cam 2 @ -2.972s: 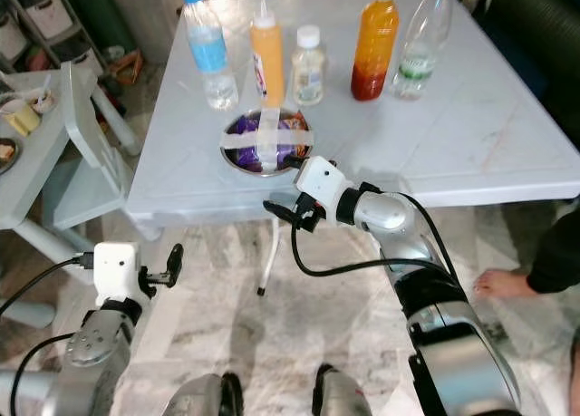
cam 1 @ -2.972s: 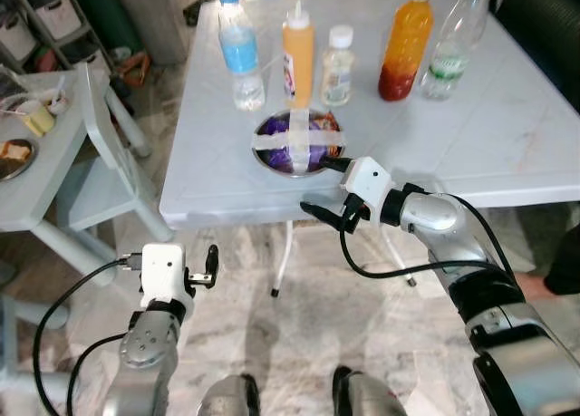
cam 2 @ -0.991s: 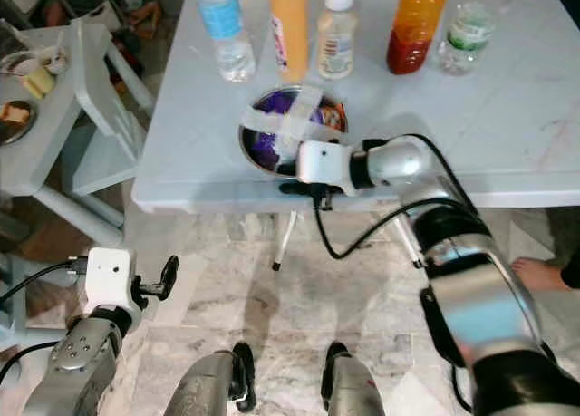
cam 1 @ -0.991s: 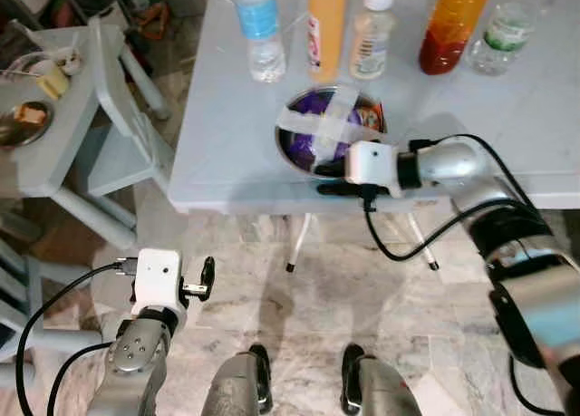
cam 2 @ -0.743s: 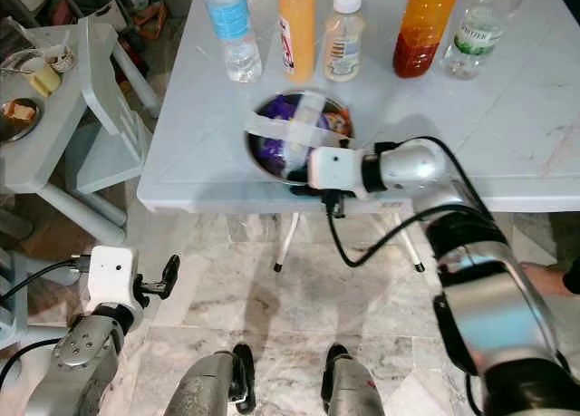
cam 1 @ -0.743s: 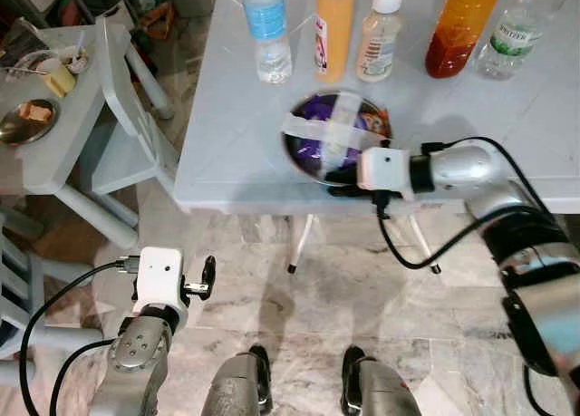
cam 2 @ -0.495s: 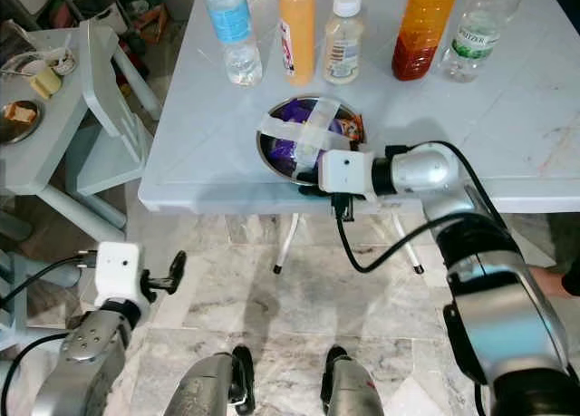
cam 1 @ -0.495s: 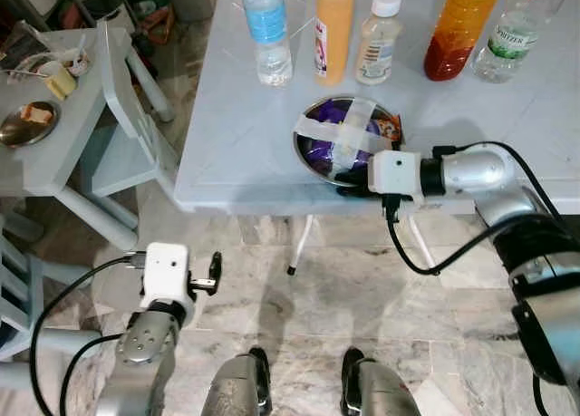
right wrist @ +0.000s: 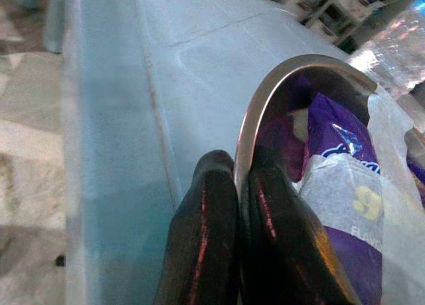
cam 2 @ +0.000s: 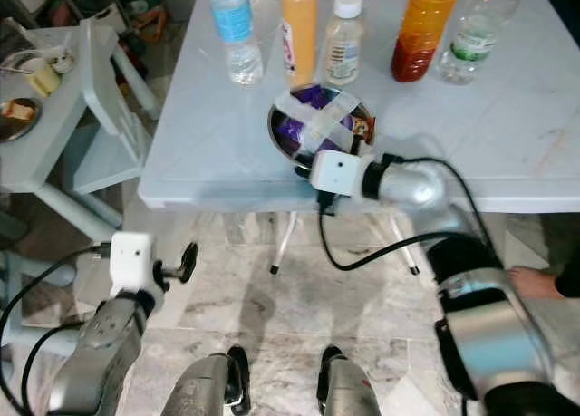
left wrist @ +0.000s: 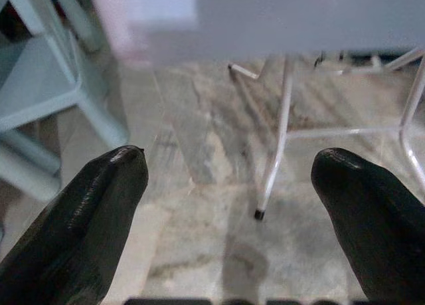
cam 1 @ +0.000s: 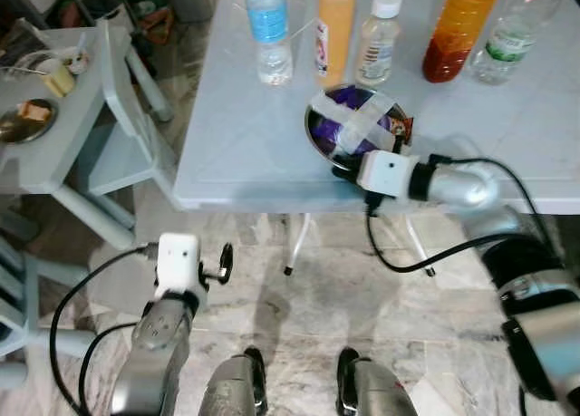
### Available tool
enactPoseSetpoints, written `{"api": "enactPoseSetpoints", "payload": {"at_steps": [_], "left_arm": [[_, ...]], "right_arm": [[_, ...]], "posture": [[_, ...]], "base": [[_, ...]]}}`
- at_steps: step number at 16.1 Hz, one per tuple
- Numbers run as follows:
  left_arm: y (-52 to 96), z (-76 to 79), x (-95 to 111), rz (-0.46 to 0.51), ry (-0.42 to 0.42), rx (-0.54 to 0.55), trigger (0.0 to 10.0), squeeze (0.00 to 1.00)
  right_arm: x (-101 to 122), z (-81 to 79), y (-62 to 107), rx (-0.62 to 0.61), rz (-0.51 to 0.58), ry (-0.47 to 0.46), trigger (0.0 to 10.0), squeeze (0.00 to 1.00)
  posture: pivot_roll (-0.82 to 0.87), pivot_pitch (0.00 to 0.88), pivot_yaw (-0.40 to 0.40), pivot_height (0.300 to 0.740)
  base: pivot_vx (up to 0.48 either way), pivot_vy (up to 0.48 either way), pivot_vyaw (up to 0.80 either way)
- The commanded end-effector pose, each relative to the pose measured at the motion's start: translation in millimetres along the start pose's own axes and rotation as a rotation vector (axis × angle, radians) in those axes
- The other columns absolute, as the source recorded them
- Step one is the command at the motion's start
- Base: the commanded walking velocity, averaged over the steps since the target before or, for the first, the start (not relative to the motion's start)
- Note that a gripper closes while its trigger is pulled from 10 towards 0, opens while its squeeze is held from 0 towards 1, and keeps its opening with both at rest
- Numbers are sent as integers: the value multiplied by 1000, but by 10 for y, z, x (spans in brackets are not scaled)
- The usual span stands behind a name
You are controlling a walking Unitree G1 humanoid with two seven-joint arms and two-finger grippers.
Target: Restocking fridge
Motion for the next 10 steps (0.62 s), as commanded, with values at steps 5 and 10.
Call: {"api": "enactPoseSetpoints", "payload": {"at_steps": [5, 10], "left_arm": [[-56, -92, -5, 34, 33, 68, 10000, 0], [-88, -45, -46, 53, 73, 82, 10000, 0]], "right_arm": [[159, -356, -157, -124, 78, -63, 10000, 0], [357, -537, -205, -183, 155, -86, 10000, 0]], "posture": [[-4, 150, 53, 740], [-27, 95, 49, 740]], "base": [[0, 0, 0], [0, 0, 0]]}}
Point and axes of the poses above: a point about 5 cm out from each wrist's last joint towards the gripper, its own y axis pointing back from the gripper into the wrist, its own x axis along the axis of the wrist's last joint, z = x × y, the point moved 2 cm from there along -y, pointing out of the wrist towards the gripper, and after that the axes turned 5 degrees about y, right-handed, at the moved point
